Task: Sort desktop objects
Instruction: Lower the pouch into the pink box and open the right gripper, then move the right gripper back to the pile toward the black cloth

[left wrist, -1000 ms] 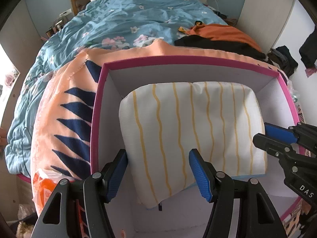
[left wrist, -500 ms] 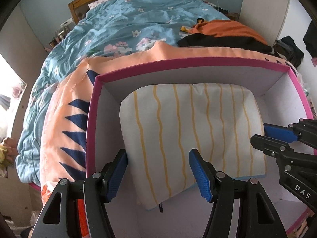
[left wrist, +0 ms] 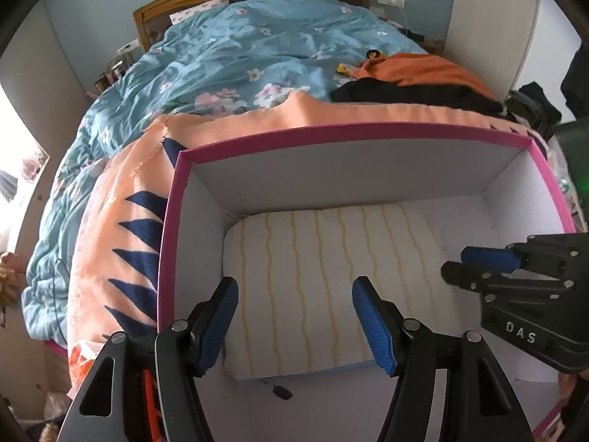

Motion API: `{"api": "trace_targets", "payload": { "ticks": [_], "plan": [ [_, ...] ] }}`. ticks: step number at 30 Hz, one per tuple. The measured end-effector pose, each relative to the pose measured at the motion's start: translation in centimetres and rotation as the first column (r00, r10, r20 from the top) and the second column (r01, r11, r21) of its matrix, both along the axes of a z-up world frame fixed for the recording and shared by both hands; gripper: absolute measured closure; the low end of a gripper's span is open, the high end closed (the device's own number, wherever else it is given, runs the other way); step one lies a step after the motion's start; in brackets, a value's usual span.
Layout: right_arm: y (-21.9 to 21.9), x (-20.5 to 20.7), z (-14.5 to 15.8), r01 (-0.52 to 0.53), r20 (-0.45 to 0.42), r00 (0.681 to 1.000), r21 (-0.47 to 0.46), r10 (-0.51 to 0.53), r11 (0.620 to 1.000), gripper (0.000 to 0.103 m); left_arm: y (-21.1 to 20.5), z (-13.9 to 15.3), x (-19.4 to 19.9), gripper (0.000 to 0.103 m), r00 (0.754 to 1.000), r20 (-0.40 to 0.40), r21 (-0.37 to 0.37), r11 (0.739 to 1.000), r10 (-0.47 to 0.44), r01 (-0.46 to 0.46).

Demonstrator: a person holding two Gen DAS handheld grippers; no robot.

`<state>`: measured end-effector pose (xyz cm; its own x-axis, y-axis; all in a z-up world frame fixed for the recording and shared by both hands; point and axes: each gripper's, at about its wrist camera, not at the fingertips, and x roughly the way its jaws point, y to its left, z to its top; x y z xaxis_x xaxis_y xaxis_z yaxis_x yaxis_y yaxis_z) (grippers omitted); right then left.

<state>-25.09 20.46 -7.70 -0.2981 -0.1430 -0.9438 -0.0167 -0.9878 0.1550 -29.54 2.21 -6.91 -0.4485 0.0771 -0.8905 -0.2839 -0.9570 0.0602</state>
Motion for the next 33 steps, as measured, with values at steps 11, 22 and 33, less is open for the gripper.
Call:
{"api": "trace_targets", "payload": {
  "ticks": [11,22,33],
  "plan": [
    [-0.4,1.5,1.9,-0.033,-0.090,0.995,0.007,0.033,0.999,0.076,0.7,-0.5,1.0,0.035,0.998,0.038,0.001,0.998,-0.055,0.055],
    [-0.9,6.1,4.0,-0.133,-0.139,0.981,0.034,0.137,0.990,0.076,1.4,-0.9,3.9,0.029,0.994,0.064,0.016,0.996,-0.086,0.085],
    [-0.8,15.1,8.7,-0.188,-0.252,0.954,-0.086,0.161,0.978,0.071,-1.7,5.7,10.0,0.029,0.990,-0.119,0.228,0.968,-0.080,0.106]
  ]
}}
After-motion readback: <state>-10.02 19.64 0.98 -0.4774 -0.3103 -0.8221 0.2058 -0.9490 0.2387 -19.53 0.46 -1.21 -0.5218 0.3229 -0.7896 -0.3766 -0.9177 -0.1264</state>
